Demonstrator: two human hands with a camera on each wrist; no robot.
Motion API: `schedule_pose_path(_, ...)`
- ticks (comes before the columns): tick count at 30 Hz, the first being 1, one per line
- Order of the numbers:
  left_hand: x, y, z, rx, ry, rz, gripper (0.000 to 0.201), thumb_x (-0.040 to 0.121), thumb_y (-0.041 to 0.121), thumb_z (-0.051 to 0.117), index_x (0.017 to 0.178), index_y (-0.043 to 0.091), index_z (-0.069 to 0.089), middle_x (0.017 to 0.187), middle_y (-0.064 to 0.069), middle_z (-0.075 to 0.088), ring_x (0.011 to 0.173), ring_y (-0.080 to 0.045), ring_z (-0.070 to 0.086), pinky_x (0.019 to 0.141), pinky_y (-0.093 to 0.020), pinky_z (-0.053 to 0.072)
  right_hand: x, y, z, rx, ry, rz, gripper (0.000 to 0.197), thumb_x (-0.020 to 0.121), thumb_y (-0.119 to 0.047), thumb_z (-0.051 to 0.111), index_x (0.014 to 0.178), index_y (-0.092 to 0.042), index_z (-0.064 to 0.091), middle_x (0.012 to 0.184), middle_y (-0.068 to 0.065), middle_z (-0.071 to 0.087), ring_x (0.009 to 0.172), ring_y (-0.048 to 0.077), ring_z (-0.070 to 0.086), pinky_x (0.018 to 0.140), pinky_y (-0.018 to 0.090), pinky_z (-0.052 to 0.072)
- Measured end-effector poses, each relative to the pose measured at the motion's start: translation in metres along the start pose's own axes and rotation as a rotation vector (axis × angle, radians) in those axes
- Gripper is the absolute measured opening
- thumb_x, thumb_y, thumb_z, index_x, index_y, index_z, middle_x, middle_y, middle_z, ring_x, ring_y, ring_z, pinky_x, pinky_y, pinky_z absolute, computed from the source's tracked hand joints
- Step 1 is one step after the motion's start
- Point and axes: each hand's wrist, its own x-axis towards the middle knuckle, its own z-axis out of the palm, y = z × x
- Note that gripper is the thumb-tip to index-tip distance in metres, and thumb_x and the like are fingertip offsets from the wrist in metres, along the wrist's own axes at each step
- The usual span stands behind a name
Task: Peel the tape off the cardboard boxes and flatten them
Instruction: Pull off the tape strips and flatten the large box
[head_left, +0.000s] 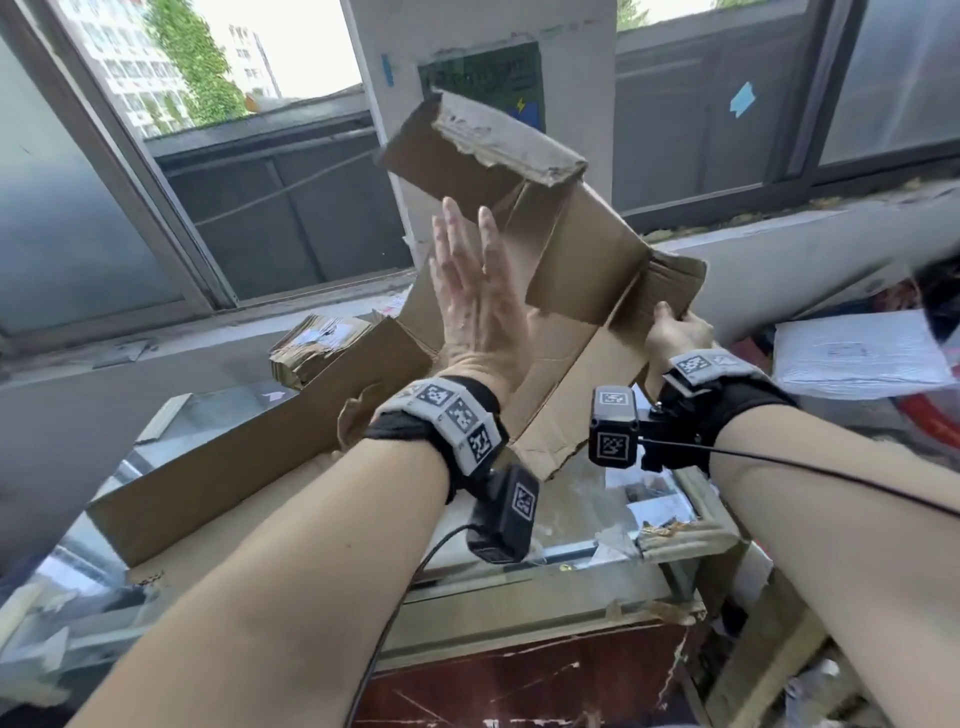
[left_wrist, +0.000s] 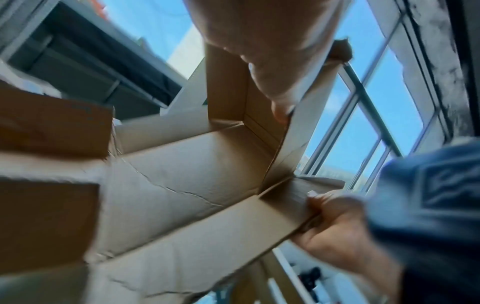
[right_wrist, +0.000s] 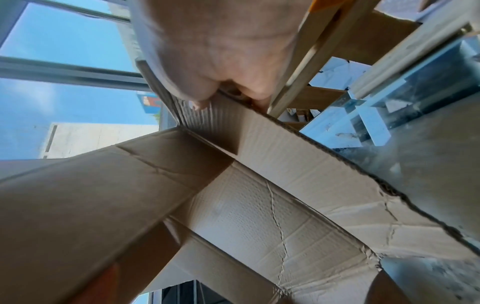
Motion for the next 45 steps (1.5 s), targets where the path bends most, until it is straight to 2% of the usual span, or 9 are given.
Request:
schedule_pose_path(4,-0.003,0.021,-0.001,-0.475,-0.518,-0.21,0.071,0.09,0.01,0.054,0.153,0.015,0.02,0.146,-0.013,0.043,0.133,-0.028,0.041,0.111,-0.031,0.032,-0.01,0.001,0.001,-0.019,-0.059,-0.002,0.036,0.093,-0.028,0.052,0.12,-0.007,0.063,0.122,0.016,0.063,0.109,0.027,0.057,0.097,0.033,0.038)
schedule_pose_path(7,-0.001,0.037,-0.003,-0.644,-0.623,-0.303,0.065,0.085,0.012,0.049,0.147,0.021,0.032,0.123,-0.007,0.06,0.111,-0.026,0.056,0.1,-0.035,0.045,0.03,0.034,0.019,-0.052,-0.084,-0.003,0.035,0.069,-0.026,0.061,0.101,-0.012,0.067,0.1,0.014,0.07,0.087,0.025,0.063,0.09,0.043,0.051)
schedule_pose_path(11,0.012,0.064,-0.004,-0.806,-0.654,-0.354,0.029,0.094,0.026,0.057,0.115,0.006,0.06,0.094,-0.006,0.065,0.092,-0.024,0.061,0.092,-0.038,0.052,0.032,0.043,0.016,-0.242,-0.119,-0.047,0.048,0.071,-0.012,0.064,0.118,-0.008,0.056,0.12,0.017,0.062,0.113,0.033,0.059,0.098,0.044,0.047)
schedule_pose_path(15,0.027,0.092,-0.008,-0.828,-0.751,-0.274,0.043,0.091,0.031,0.062,0.127,0.008,0.054,0.107,-0.005,0.064,0.098,-0.02,0.06,0.097,-0.035,0.049,-0.008,0.012,-0.011,-0.425,-0.19,-0.096,0.067,0.078,-0.017,0.072,0.134,0.001,0.041,0.119,0.015,0.057,0.122,0.032,0.052,0.087,0.032,0.047)
schedule_pose_path(17,0.026,0.103,-0.01,-0.88,-0.854,-0.251,0.069,0.074,0.031,0.071,0.137,0.015,0.047,0.124,-0.008,0.062,0.112,-0.022,0.06,0.102,-0.036,0.046,-0.01,0.008,-0.015,-0.413,-0.17,-0.203,0.095,0.075,-0.032,0.074,0.146,-0.002,0.019,0.138,0.015,0.045,0.132,0.029,0.042,0.102,0.032,0.037)
schedule_pose_path(20,0.021,0.11,-0.008,-0.912,-0.905,-0.249,0.079,0.064,0.024,0.063,0.141,0.023,0.045,0.13,-0.006,0.061,0.113,-0.018,0.058,0.104,-0.031,0.043,-0.006,0.004,-0.018,-0.423,-0.044,-0.337,0.07,0.088,-0.034,0.049,0.147,-0.007,0.022,0.139,0.015,0.045,0.125,0.028,0.047,0.099,0.032,0.035)
schedule_pose_path(23,0.013,0.107,-0.004,-0.863,-0.956,-0.227,0.063,0.085,0.012,0.061,0.145,0.021,0.042,0.139,-0.002,0.054,0.121,-0.015,0.052,0.096,-0.018,0.036,0.0,0.001,-0.031,-0.337,-0.019,-0.216,0.042,0.1,-0.032,0.037,0.135,-0.009,0.041,0.129,0.016,0.055,0.114,0.031,0.054,0.086,0.034,0.039)
schedule_pose_path(33,-0.04,0.052,0.032,-0.258,-1.432,-0.184,0.072,0.093,0.036,0.06,0.153,0.024,0.023,0.156,-0.001,0.031,0.14,-0.021,0.032,0.105,-0.034,0.03,0.01,-0.003,-0.061,-0.079,0.156,0.11,0.065,0.097,-0.052,0.03,0.125,0.002,0.052,0.132,0.023,0.053,0.122,0.035,0.049,0.1,0.034,0.032)
schedule_pose_path(45,-0.047,0.091,0.07,-0.255,-1.456,-0.117,0.089,0.085,0.024,0.071,0.153,0.034,0.013,0.141,-0.004,0.051,0.129,-0.022,0.047,0.109,-0.042,0.036,0.041,0.007,-0.086,-0.099,0.168,0.191,0.074,0.098,-0.056,0.027,0.132,0.008,0.043,0.14,0.026,0.044,0.13,0.038,0.042,0.108,0.039,0.027)
